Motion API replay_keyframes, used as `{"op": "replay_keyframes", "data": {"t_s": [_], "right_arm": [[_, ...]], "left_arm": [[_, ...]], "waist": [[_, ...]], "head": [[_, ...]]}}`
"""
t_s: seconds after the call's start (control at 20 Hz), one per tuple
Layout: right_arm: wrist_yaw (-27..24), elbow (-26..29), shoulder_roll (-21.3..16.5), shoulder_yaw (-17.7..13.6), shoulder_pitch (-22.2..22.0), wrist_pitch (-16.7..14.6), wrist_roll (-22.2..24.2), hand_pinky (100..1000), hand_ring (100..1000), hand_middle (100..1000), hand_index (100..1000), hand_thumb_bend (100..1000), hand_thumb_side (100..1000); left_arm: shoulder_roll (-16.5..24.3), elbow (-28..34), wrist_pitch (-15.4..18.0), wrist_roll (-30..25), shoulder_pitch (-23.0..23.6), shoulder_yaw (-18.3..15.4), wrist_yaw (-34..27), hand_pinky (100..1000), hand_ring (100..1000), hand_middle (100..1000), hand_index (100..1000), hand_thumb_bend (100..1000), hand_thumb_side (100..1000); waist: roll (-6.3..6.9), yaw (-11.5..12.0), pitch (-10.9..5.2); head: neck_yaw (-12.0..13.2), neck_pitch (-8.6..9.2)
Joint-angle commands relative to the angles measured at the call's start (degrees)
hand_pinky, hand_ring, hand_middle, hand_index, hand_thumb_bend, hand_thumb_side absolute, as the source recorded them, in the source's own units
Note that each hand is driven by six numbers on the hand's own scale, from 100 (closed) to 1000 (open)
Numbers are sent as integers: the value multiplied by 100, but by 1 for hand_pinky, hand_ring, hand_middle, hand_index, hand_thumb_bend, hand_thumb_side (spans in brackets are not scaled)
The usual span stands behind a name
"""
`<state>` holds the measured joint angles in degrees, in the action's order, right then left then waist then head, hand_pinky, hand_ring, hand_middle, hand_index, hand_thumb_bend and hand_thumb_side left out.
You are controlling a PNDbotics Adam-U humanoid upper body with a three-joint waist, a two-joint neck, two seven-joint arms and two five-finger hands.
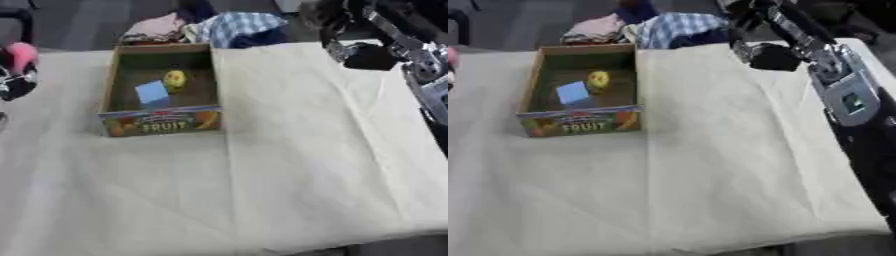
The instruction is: Pick up objects on the table and place them in the box.
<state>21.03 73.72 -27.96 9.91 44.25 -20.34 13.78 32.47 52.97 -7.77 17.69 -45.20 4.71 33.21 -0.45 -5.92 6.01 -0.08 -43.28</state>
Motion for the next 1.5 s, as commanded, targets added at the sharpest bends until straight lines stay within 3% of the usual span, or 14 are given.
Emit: {"op": "replay_keyframes", "data": {"t_s": [0.05, 0.55, 0.65, 0.8, 0.85, 1.05, 1.15, 1.2, 1.25, 1.5], "right_arm": [[-63, 36, -55, -54, 74, 7, 3, 680, 722, 718, 865, 100, 580], [-86, 37, 46, -19, 119, -5, 50, 680, 722, 717, 865, 100, 587], [-90, 36, 59, -20, 120, -3, 51, 679, 722, 717, 865, 100, 591], [-91, 23, 53, -19, 105, -1, 61, 679, 722, 717, 865, 100, 597], [-91, 17, 48, -26, 95, 2, 59, 679, 722, 717, 865, 100, 597], [-94, 9, 29, -49, 55, 12, 46, 679, 721, 717, 865, 100, 602], [-97, 6, 28, -61, 34, 17, 43, 678, 721, 716, 865, 100, 604], [-99, 6, 32, -68, 24, 20, 39, 678, 720, 716, 864, 100, 606], [-103, 6, 33, -74, 11, 24, 35, 678, 720, 715, 864, 100, 607], [-133, 14, 28, -116, -76, 49, -10, 676, 718, 714, 864, 100, 610]], "left_arm": [[-63, 386, 124, -251, -268, 183, -38, 577, 465, 422, 483, 181, 100], [-1019, -31, 715, -854, -577, 584, 594, 601, 499, 468, 526, 244, 121], [-1118, -99, 884, -1036, -551, 664, 683, 621, 532, 513, 585, 287, 155], [-1126, -32, 1169, -1508, -449, 805, 794, 694, 654, 694, 779, 462, 291], [-1109, 47, 1242, -1665, -399, 825, 757, 702, 665, 716, 798, 511, 328], [-932, 676, 1304, -1939, -176, 818, 290, 743, 717, 772, 841, 645, 441], [-797, 1136, 1237, -1946, -36, 793, -61, 740, 702, 751, 818, 694, 484], [-705, 1411, 1201, -1933, 54, 774, -275, 735, 687, 736, 799, 636, 593], [-600, 1708, 1162, -1905, 162, 745, -507, 731, 679, 725, 787, 681, 499], [-128, 3203, 906, -1758, 853, 492, -1670, 719, 645, 683, 739, 600, 514]], "waist": [[22, -18, -114], [10, -120, -133], [5, -135, -126], [1, -130, -121], [1, -119, -121], [-8, -58, -131], [-12, -18, -139], [-14, 3, -143], [-16, 28, -147], [-21, 182, -175]], "head": [[131, 29], [425, 113], [441, 127], [432, 134], [423, 130], [378, 122], [363, 117], [353, 114], [336, 109], [283, 72]]}}
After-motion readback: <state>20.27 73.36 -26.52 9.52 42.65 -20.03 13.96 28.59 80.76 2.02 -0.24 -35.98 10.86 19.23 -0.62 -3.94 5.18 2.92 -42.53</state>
